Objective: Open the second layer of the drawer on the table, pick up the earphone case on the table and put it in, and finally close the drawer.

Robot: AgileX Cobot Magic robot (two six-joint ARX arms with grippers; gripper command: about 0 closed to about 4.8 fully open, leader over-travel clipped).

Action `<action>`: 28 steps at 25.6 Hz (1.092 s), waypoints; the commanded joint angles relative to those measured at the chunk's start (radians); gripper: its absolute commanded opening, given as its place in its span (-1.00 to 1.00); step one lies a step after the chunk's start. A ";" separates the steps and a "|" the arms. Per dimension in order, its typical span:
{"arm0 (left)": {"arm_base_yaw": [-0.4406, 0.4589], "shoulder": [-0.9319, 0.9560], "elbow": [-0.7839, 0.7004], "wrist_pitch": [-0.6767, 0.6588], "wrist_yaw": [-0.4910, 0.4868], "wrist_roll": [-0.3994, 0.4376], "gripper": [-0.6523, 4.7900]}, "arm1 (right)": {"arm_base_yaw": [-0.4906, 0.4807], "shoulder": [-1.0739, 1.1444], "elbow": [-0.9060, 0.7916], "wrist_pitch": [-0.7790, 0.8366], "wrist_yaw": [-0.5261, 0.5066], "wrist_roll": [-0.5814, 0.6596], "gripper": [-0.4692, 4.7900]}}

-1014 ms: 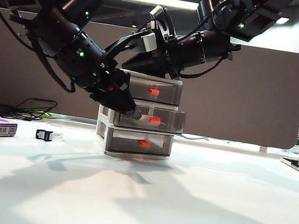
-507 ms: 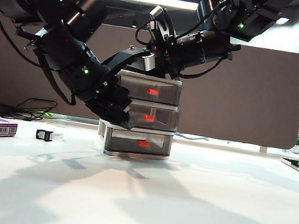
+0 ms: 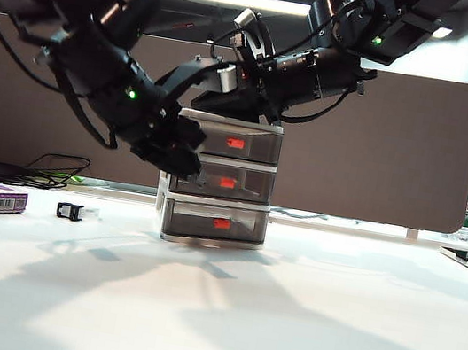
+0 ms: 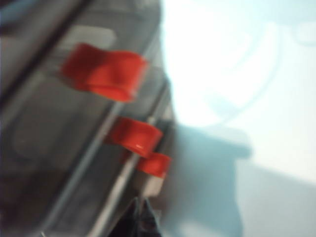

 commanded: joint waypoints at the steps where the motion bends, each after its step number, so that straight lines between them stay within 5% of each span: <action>1: -0.002 -0.079 -0.002 -0.082 -0.030 0.024 -0.78 | 0.004 -0.004 -0.017 -0.076 0.010 -0.018 -0.84; 10: -0.002 -0.401 -0.108 -0.101 -0.108 -0.008 -0.78 | -0.036 -0.163 -0.018 -0.154 0.055 -0.068 -0.84; 20: -0.003 -0.929 -0.470 -0.039 -0.320 -0.187 -0.78 | -0.084 -0.476 -0.025 -0.418 0.111 -0.197 -0.84; 28: -0.003 -1.161 -0.570 -0.041 -0.364 -0.253 -0.78 | -0.084 -0.789 -0.415 -0.145 0.281 -0.101 -0.84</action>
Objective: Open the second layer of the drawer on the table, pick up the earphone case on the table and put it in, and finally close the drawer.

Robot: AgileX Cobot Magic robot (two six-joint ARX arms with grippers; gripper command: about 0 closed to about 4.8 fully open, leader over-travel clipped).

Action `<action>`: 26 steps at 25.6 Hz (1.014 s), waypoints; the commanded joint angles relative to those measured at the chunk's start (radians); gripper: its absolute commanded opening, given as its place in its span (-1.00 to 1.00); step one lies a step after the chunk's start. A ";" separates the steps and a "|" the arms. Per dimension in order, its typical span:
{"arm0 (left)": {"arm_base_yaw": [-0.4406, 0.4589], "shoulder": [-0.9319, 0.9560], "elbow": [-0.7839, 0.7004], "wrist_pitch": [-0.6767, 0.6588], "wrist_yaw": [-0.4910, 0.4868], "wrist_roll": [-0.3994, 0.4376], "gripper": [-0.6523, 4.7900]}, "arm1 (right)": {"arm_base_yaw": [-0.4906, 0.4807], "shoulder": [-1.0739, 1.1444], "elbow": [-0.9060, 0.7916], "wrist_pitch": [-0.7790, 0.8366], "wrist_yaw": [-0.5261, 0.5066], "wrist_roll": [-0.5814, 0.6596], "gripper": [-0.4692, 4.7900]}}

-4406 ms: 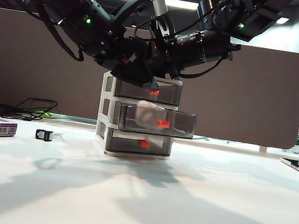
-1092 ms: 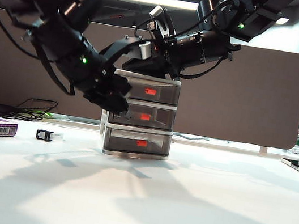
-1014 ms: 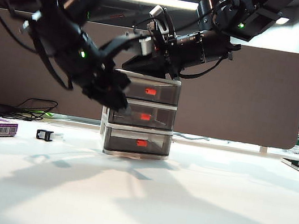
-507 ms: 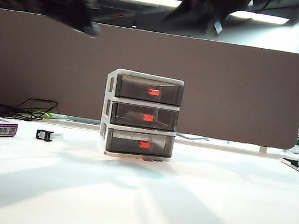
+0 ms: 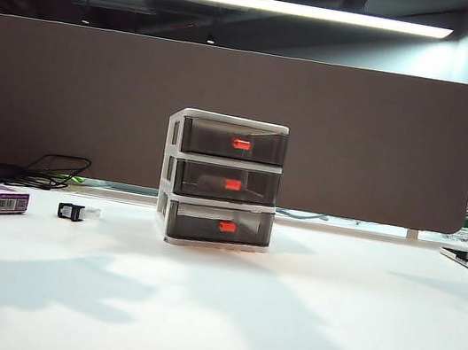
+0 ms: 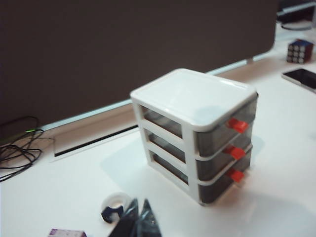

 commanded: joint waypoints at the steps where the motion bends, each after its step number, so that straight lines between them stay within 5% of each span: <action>1: 0.001 -0.066 -0.019 0.013 -0.008 -0.025 -0.78 | -0.002 -0.168 -0.239 0.227 0.090 0.106 -0.84; 6: 0.001 -0.123 -0.041 0.004 -0.027 -0.029 -0.78 | -0.003 -0.402 -0.601 0.501 0.204 0.225 -0.84; 9: 0.001 -0.142 -0.062 -0.010 -0.078 -0.041 -0.78 | -0.003 -0.539 -0.794 0.512 0.270 0.224 -0.84; 12: 0.001 -0.177 -0.114 -0.008 -0.017 -0.046 -0.78 | -0.003 -0.675 -0.967 0.523 0.280 0.229 -0.84; 19: 0.001 -0.355 -0.291 0.072 -0.006 -0.155 -0.78 | -0.003 -0.959 -1.204 0.519 0.378 0.241 -0.84; 26: 0.000 -0.544 -0.307 -0.135 -0.076 -0.152 -0.78 | -0.003 -1.138 -1.324 0.441 0.465 0.256 -0.84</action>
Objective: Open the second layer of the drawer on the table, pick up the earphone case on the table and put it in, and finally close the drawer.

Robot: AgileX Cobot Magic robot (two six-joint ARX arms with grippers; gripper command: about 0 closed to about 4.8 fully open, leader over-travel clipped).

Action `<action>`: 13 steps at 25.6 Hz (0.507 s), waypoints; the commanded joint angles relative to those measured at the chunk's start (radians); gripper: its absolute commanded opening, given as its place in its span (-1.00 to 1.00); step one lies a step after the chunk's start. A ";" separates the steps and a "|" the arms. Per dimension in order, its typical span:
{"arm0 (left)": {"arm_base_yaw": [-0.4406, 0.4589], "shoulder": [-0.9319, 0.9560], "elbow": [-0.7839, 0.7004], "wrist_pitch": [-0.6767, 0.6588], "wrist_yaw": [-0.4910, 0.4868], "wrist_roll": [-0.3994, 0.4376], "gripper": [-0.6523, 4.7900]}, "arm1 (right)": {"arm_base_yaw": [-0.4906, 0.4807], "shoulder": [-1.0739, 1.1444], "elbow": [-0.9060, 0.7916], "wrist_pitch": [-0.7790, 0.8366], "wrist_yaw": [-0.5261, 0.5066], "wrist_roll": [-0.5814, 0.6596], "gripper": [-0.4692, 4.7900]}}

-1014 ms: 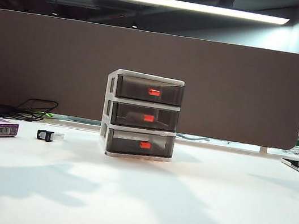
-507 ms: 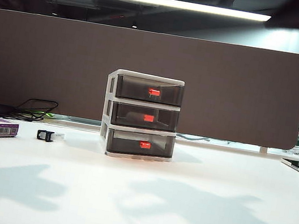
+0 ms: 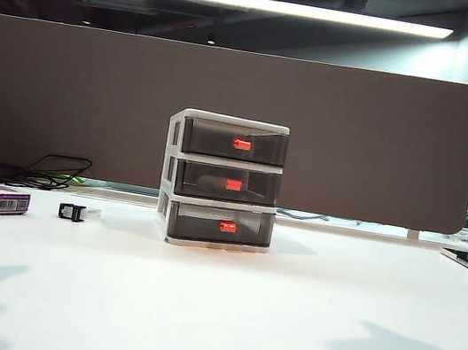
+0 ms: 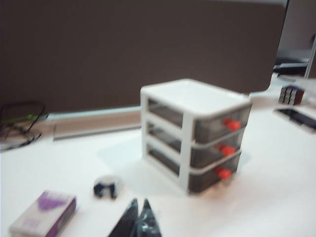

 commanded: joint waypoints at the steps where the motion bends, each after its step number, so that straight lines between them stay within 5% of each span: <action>1: 0.000 -0.062 0.000 -0.099 -0.066 0.016 -0.78 | 0.001 -0.061 -0.038 -0.004 0.025 0.007 -0.84; 7: 0.000 -0.109 -0.026 -0.135 -0.059 0.047 -0.78 | 0.000 -0.151 -0.105 -0.005 0.022 0.014 -0.84; 13: 0.002 -0.109 -0.102 -0.001 -0.064 0.051 -0.78 | -0.073 -0.316 -0.158 -0.097 0.022 0.043 -0.84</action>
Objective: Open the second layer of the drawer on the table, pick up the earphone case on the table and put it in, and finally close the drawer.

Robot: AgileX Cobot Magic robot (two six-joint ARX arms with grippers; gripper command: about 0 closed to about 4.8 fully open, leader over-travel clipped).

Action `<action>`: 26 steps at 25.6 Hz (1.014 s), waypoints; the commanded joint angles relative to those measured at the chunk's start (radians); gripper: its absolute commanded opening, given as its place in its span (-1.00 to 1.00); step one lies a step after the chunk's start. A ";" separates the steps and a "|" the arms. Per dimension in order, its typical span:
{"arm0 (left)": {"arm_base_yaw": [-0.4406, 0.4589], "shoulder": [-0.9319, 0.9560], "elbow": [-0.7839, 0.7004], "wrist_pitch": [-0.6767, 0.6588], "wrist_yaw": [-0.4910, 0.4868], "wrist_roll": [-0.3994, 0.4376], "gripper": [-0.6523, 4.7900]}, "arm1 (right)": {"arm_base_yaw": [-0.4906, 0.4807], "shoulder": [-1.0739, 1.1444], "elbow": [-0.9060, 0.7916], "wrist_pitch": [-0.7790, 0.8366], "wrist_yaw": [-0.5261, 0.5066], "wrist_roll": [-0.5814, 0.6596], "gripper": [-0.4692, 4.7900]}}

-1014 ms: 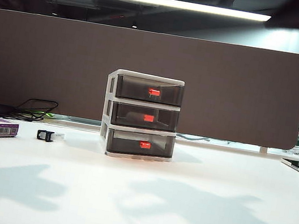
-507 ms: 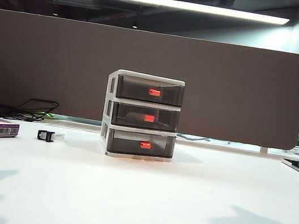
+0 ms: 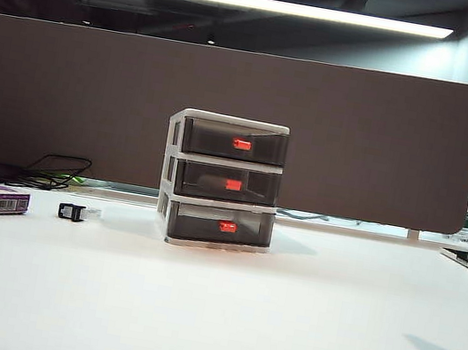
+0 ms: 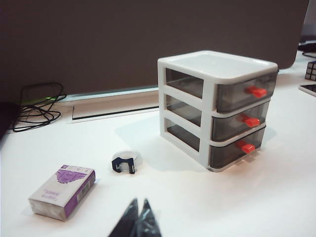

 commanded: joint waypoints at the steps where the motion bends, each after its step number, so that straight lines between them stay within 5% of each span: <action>1: 0.001 0.000 0.005 0.032 -0.007 0.017 -0.78 | -0.057 -0.057 -0.006 -0.080 -0.014 0.002 -0.84; 12: 0.134 0.000 0.004 0.027 0.035 0.034 -0.78 | -0.357 -0.059 -0.006 -0.062 -0.191 0.006 -0.84; 20: 0.229 0.000 0.005 0.029 0.044 -0.003 -0.78 | -0.379 -0.059 -0.006 -0.050 -0.162 0.006 -0.84; 26: 0.232 0.000 0.005 0.029 -0.105 0.002 -0.78 | -0.379 -0.059 -0.006 -0.050 -0.095 0.006 -0.84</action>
